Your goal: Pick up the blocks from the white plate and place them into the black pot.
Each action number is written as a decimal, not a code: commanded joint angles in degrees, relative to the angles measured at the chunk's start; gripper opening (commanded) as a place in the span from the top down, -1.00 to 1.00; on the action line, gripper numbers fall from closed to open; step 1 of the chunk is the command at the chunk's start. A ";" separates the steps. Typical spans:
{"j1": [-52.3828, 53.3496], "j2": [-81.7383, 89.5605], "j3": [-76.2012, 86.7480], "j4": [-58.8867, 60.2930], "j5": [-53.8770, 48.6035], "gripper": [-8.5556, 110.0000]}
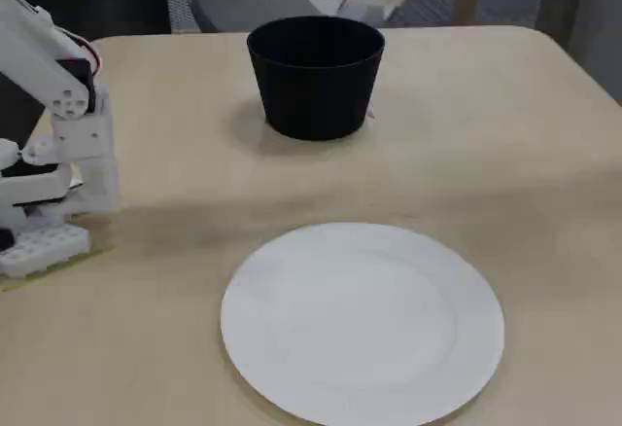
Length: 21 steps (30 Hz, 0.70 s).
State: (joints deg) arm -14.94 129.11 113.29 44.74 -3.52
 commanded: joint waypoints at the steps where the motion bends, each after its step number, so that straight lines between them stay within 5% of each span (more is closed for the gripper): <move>1: -11.95 2.99 4.22 -5.80 0.18 0.90; 12: -23.73 2.20 17.84 -19.16 1.85 0.90; 14: -23.47 2.02 18.90 -19.42 -1.14 0.36; 15: -23.03 1.67 19.07 -19.51 -1.67 0.25; 21: -20.48 1.49 19.07 -19.34 -1.76 0.27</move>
State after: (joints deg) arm -36.74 130.34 132.45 26.10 -5.10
